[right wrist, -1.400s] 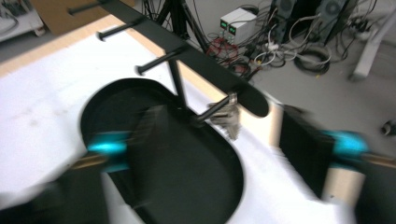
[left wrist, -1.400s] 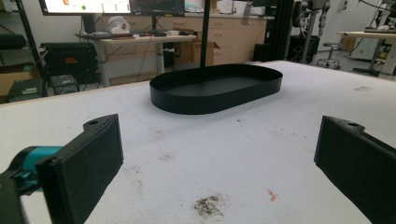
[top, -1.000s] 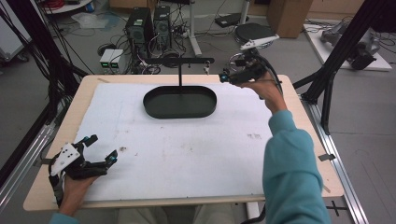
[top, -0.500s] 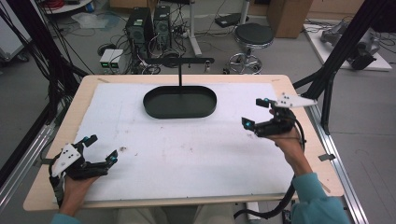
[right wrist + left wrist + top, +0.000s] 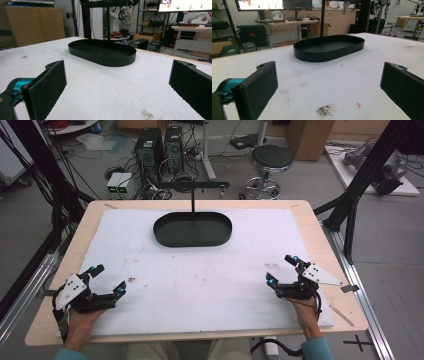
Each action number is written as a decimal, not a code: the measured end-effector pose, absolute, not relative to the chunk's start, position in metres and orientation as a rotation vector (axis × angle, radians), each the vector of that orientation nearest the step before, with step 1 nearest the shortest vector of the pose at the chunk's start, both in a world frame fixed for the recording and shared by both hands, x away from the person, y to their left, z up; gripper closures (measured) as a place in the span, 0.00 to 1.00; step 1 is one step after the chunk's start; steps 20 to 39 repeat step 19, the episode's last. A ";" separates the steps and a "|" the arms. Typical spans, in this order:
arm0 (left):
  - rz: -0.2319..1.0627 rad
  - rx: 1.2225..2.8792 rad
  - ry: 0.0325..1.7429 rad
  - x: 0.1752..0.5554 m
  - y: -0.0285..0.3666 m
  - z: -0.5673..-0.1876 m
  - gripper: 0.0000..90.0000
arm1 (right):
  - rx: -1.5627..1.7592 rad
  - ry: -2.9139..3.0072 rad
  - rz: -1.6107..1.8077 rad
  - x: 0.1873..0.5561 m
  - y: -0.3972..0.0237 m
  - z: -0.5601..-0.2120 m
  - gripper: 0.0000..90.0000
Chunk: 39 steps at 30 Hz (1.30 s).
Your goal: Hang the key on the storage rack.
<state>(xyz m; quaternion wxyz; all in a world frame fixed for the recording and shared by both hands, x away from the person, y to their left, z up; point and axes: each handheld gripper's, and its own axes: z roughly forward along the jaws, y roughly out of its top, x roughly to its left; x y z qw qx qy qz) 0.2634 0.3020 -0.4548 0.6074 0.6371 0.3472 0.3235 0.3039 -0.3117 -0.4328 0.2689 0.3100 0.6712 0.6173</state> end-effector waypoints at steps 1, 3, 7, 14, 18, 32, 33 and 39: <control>0.749 1.474 0.801 0.263 0.302 -0.455 0.02 | 0.838 1.813 1.664 0.304 -0.312 -0.435 0.00; 0.754 1.479 0.798 0.263 0.302 -0.455 0.02 | 0.850 1.811 1.651 0.305 -0.312 -0.439 0.00; 0.758 1.476 0.795 0.262 0.302 -0.455 0.02 | 0.867 1.805 1.632 0.307 -0.311 -0.448 0.00; 0.754 1.478 0.794 0.263 0.302 -0.455 0.02 | 0.852 1.773 1.637 0.304 -0.312 -0.450 0.00; 0.761 1.474 0.793 0.262 0.302 -0.455 0.02 | 0.851 1.778 1.633 0.304 -0.311 -0.450 0.00; 0.761 1.472 0.793 0.262 0.302 -0.455 0.02 | 0.851 1.777 1.633 0.304 -0.311 -0.450 0.00; 0.761 1.472 0.793 0.262 0.302 -0.455 0.02 | 0.851 1.777 1.633 0.304 -0.311 -0.450 0.00; 0.761 1.472 0.793 0.262 0.302 -0.455 0.02 | 0.851 1.777 1.633 0.304 -0.311 -0.450 0.00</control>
